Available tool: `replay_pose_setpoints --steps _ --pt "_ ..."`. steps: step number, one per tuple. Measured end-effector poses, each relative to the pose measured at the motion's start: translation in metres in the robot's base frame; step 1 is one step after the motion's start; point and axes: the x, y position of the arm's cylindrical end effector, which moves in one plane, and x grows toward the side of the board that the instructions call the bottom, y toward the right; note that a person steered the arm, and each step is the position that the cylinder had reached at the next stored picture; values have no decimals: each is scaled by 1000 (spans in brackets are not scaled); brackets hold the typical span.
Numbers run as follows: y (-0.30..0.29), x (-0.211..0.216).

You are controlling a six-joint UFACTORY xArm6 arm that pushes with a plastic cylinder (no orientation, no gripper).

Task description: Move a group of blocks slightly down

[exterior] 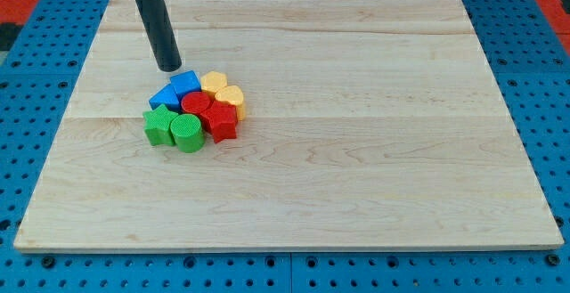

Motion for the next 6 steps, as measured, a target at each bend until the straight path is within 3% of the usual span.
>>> replay_pose_setpoints --steps 4,6 --pt "72 40" --pt "62 52"
